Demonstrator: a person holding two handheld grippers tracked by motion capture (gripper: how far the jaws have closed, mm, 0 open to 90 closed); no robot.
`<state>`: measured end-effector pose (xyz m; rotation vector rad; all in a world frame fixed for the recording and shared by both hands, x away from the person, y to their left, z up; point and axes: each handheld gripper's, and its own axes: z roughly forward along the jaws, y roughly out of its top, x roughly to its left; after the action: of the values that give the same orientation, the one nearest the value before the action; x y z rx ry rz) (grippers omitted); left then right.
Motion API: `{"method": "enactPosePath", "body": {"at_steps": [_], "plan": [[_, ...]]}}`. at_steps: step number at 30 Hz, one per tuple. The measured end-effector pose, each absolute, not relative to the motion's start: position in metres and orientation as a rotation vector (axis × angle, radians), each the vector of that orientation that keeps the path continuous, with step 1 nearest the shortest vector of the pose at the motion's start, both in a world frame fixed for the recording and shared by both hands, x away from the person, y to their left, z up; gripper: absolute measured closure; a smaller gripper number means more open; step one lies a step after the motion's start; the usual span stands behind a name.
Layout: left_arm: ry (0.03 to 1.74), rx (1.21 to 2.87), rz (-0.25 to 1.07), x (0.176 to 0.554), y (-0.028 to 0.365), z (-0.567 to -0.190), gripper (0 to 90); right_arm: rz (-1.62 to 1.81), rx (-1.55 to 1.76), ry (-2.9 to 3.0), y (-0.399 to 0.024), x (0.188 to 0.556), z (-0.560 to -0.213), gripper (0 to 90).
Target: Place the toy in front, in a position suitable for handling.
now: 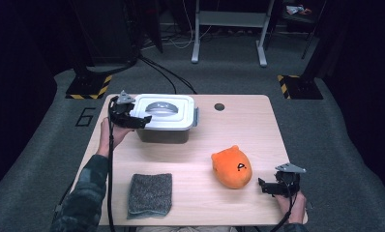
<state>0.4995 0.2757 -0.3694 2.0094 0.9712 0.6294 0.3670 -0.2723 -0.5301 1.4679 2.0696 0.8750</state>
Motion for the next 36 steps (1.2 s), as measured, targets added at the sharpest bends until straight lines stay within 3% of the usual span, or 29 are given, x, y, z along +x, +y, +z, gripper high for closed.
{"method": "enactPosePath", "body": {"at_steps": [13, 29, 36], "plan": [[0.997, 2.004, 0.711, 0.434, 0.308, -0.39, 4.6, 0.874, 1.468, 2.069, -0.272, 0.367, -0.53, 0.0], [1.249, 2.02, 0.667, 0.401, 0.346, -0.494, 2.3, 0.874, 1.469, 2.068, -0.272, 0.367, -0.53, 0.0], [1.292, 2.037, 0.652, 0.4, 0.349, -0.517, 1.8, 0.878, 1.475, 2.065, -0.272, 0.367, -0.53, 0.0]]}}
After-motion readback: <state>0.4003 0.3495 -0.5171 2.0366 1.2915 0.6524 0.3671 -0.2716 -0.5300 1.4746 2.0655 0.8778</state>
